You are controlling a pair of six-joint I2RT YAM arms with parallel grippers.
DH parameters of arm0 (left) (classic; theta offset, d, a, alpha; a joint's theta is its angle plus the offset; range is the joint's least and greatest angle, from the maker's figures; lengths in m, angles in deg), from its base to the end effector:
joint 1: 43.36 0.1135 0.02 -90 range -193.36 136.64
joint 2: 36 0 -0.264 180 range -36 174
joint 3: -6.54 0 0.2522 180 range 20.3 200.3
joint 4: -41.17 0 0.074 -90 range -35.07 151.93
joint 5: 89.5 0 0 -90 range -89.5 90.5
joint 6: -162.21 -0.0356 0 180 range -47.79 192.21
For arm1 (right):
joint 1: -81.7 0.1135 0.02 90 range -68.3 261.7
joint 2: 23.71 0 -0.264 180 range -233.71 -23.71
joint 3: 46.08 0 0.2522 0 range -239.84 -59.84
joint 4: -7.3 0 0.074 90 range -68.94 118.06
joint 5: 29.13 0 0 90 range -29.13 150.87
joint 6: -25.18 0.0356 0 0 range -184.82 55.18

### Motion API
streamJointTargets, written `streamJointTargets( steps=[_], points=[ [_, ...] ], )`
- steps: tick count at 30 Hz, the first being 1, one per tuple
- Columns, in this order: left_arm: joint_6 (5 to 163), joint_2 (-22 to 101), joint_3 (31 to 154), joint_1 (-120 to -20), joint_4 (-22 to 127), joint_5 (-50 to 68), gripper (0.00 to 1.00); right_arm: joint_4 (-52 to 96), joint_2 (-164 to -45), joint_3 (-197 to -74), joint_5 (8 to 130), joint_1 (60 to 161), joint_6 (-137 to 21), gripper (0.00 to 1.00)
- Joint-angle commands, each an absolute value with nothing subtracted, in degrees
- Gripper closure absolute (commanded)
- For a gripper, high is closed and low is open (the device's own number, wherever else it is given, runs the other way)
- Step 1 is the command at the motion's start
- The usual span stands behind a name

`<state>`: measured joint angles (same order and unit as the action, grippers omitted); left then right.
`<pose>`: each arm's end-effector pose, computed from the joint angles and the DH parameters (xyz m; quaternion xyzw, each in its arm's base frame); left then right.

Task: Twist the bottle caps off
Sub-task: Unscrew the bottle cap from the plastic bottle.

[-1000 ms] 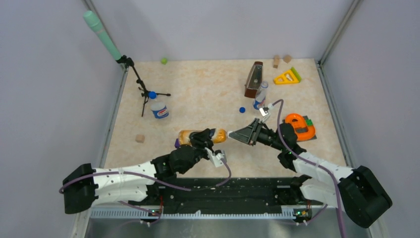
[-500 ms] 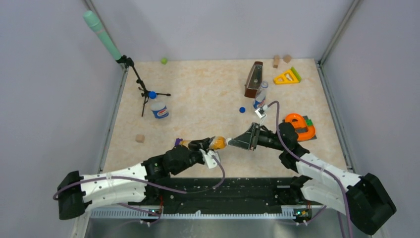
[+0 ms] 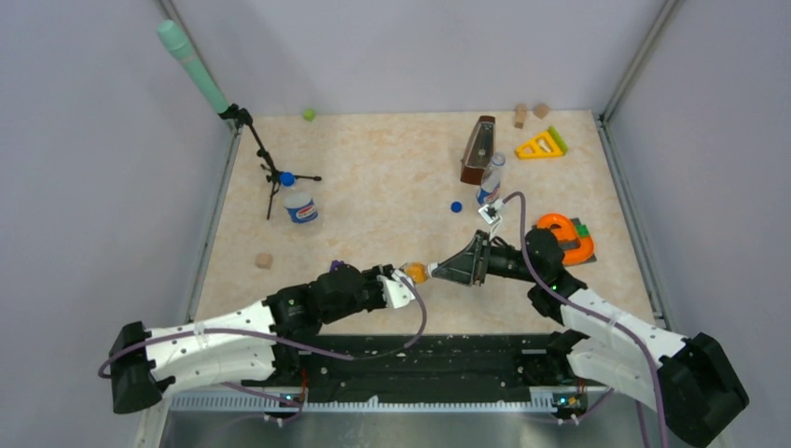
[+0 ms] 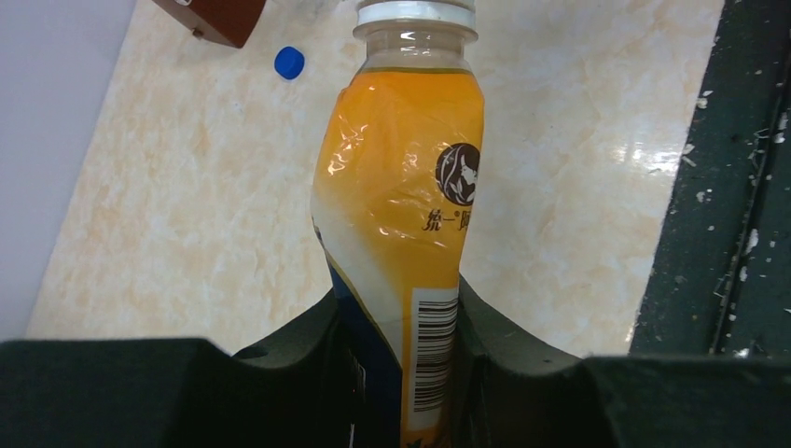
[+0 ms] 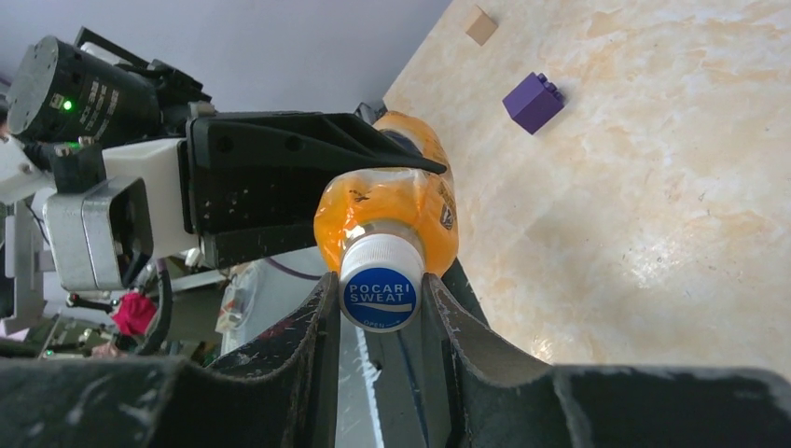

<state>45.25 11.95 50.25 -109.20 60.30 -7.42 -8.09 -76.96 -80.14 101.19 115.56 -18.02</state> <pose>0.0843 -0.1759 0.2475 0.5776 0.6024 -0.1279 0.5359 0.1542 0.1312 0.2354 -0.1567 0.7076 0.6070 0.3261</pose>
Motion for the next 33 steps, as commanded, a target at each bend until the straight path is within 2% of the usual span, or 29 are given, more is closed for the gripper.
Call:
streamJointTargets(
  steps=[1,13,16,19,21,25,33],
  points=[
    [49.8,9.6,54.1,-109.1,61.5,1.1,1.0,-12.6,-75.6,-79.3,101.8,115.1,-21.9,1.0],
    [56.3,13.3,60.3,-101.6,70.3,22.4,1.0,-13.9,-74.6,-77.7,106.0,115.1,-28.1,1.0],
    [56.5,14.6,61.3,-99.3,71.4,25.6,1.0,-13.2,-74.0,-77.5,104.2,115.1,-28.3,0.84],
    [54.5,14.3,59.3,-99.2,68.8,19.5,1.0,-11.2,-73.4,-78.1,101.7,115.1,-27.8,0.63],
    [52.3,13.4,56.3,-99.3,64.8,14.8,1.0,-9.4,-72.8,-79.4,99.0,115.1,-26.5,0.55],
    [48.6,12.2,51.6,-99.2,58.0,9.4,1.0,-9.1,-71.7,-80.6,94.6,115.1,-23.2,0.45],
    [44.5,10.7,48.9,-101.0,53.3,1.4,1.0,-7.8,-72.3,-80.9,90.2,115.0,-17.4,0.4]
  ],
)
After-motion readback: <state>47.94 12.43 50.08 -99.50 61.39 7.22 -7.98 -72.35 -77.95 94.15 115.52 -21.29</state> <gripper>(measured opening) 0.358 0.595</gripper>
